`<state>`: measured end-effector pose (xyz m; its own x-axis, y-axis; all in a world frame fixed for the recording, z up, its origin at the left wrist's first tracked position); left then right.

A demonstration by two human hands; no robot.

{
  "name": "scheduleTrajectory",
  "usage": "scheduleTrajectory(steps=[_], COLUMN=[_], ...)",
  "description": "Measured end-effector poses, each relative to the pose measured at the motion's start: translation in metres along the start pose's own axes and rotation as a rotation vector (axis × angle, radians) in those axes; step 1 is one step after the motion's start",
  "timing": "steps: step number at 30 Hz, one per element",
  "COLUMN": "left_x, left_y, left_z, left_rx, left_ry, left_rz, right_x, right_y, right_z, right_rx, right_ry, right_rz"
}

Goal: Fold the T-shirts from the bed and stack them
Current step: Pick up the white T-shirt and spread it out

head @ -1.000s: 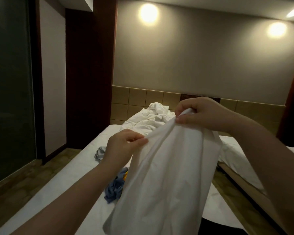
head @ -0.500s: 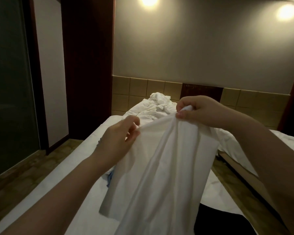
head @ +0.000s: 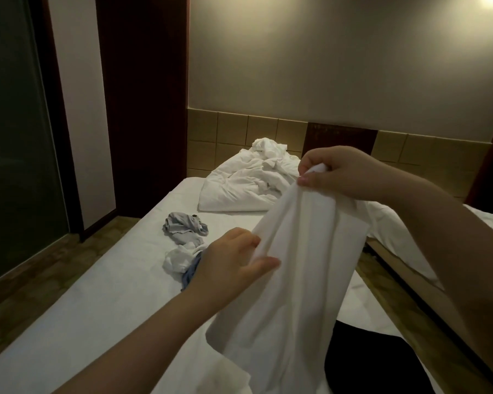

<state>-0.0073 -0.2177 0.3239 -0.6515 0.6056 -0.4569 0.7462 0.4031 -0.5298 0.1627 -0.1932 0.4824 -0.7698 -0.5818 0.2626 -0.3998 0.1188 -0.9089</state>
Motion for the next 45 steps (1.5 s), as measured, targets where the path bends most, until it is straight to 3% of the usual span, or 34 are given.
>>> scheduleTrajectory(steps=[3, 5, 12, 19, 24, 30, 35, 38, 43, 45], left_x=[0.002, 0.006, 0.030, 0.038, 0.031, 0.011, -0.011, -0.014, 0.000, 0.003], left_y=[0.006, 0.008, 0.026, 0.013, -0.015, -0.063, -0.092, -0.103, -0.106, -0.107], left_z=[0.000, 0.001, 0.018, 0.016, 0.003, -0.046, -0.080, -0.085, -0.081, -0.078], left_rx=[-0.043, -0.065, 0.138, -0.022, -0.053, -0.014, -0.016, 0.052, 0.270, 0.280], left_ry=[-0.029, -0.102, -0.413, -0.595, -0.540, -0.360, -0.227, -0.203, -0.232, -0.276], left_rz=[-0.036, 0.059, 0.422, 0.680, 0.574, 0.338, 0.201, 0.150, 0.049, 0.100], right_x=[-0.002, -0.006, -0.025, -0.040, -0.060, -0.080, -0.078, -0.071, -0.067, -0.063], right_y=[0.001, 0.001, 0.000, -0.001, 0.002, 0.007, 0.011, 0.001, -0.013, -0.015], right_z=[0.002, 0.003, 0.013, 0.023, 0.030, 0.028, 0.022, 0.021, 0.032, 0.038], right_rx=[-0.003, -0.012, -0.053, -0.050, -0.070, -0.300, -0.481, -0.335, 0.170, 0.225], right_ry=[0.005, 0.001, 0.031, 0.067, 0.188, 0.407, 0.381, 0.305, 0.353, 0.325], right_rz=[0.002, 0.007, -0.078, -0.047, -0.013, 0.002, -0.095, -0.226, -0.487, -0.544])
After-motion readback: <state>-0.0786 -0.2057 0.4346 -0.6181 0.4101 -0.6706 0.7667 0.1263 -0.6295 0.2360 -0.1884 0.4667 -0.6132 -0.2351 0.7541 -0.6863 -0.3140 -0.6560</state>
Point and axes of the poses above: each hand's wrist, its own z-axis away from the middle knuckle, its own y-axis out of the palm, x = y × z, the point moved 3 cm from there along -z, towards the middle knuckle, and after that the axes turned 5 degrees about y, right-handed, at the moved point
